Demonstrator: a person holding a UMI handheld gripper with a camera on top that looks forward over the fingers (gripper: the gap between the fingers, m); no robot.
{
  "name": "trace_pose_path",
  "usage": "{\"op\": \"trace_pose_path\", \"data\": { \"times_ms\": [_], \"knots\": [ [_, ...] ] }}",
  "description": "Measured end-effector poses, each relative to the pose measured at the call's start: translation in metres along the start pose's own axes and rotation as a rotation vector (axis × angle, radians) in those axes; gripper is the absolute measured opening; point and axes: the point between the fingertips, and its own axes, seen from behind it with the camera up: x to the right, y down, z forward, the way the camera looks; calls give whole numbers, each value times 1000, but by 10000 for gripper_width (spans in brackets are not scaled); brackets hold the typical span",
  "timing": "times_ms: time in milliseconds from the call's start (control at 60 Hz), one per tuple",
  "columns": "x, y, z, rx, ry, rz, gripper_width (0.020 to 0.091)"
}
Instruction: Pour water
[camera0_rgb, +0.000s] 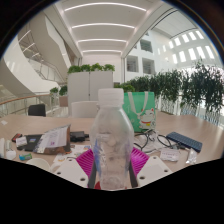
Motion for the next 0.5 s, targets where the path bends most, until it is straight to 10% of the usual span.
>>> {"op": "trace_pose_path", "data": {
  "times_ms": [350,433,500],
  "knots": [
    [-13,51,12,-98,-4,37,493],
    [-12,61,6,-175,0,43,563],
    [-11,63,-13,-238,5,68,769]
  ]
}}
